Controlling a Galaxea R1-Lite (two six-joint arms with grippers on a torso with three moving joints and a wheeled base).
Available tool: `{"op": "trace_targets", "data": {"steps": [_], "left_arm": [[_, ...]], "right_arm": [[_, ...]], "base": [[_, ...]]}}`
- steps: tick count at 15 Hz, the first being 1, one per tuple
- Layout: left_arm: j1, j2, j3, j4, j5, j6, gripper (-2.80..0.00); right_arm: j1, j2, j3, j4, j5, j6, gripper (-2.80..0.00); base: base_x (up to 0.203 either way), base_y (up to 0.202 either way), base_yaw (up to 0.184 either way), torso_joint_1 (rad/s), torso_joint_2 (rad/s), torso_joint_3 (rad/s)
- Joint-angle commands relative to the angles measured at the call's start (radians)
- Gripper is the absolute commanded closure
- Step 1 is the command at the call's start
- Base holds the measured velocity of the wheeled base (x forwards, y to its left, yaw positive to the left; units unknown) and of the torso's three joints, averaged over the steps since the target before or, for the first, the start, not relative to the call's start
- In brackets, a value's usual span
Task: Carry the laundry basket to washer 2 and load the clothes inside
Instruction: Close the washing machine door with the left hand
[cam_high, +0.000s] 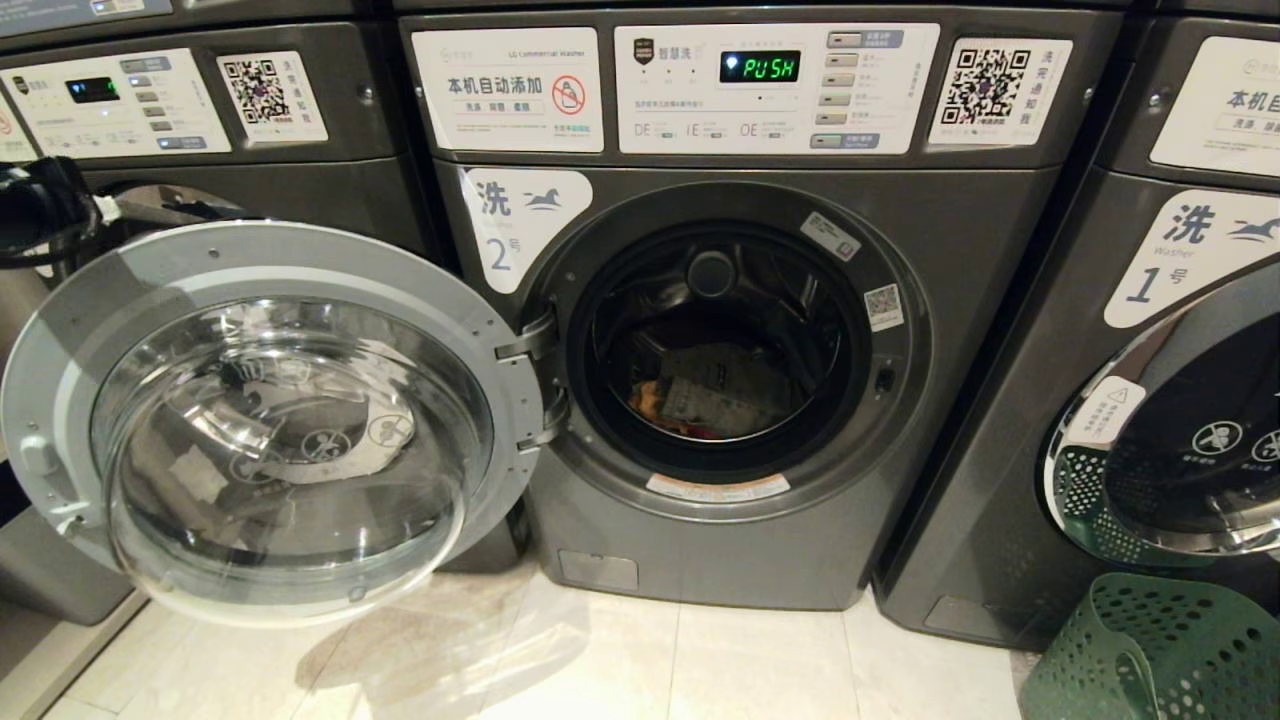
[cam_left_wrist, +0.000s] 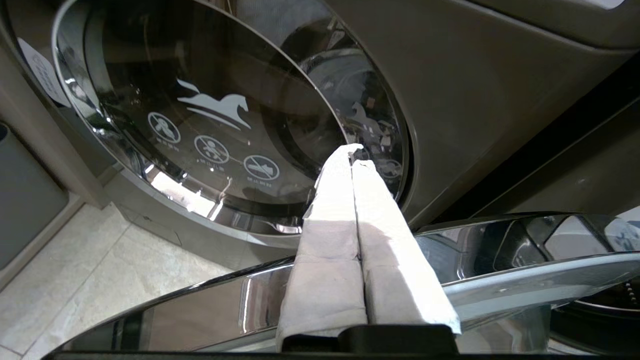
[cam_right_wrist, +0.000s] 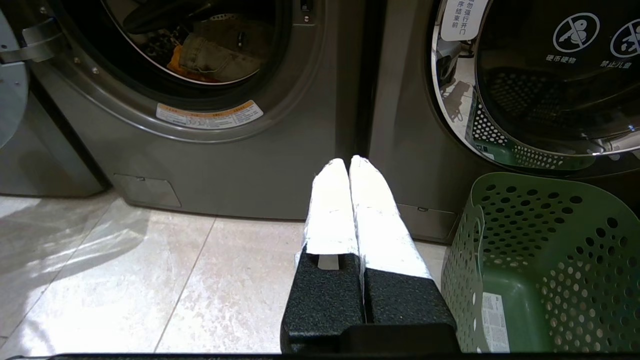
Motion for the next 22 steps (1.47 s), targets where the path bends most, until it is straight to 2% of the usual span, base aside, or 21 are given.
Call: {"op": "trace_targets", "data": {"steps": [1, 8, 11, 18, 22], "left_arm": [[0.0, 0.024, 0.0, 0.008, -0.002, -0.002, 0.0], [-0.036, 0.012, 0.0, 0.178, -0.002, -0.001, 0.0], [-0.058, -0.031, 0.0, 0.296, -0.005, -0.001, 0.0], [-0.18, -0.243, 0.0, 0.704, -0.065, 0.0, 0.0], [-0.29, -0.302, 0.0, 0.763, -0.083, 0.001, 0.0]], "right_arm": [[0.0, 0.001, 0.0, 0.0, -0.001, 0.0, 0.0], [0.0, 0.001, 0.0, 0.0, -0.001, 0.001, 0.0], [0.0, 0.001, 0.0, 0.0, -0.001, 0.0, 0.0], [0.0, 0.001, 0.0, 0.0, 0.001, 0.0, 0.0], [0.0, 0.001, -0.002, 0.0, -0.001, -0.004, 0.0]], "base": [[0.0, 0.0, 0.0, 0.0, 0.0, 0.0], [0.0, 0.0, 0.0, 0.0, 0.0, 0.0], [0.0, 0.0, 0.0, 0.0, 0.0, 0.0], [0.0, 0.0, 0.0, 0.0, 0.0, 0.0], [0.0, 0.0, 0.0, 0.0, 0.0, 0.0]]}}
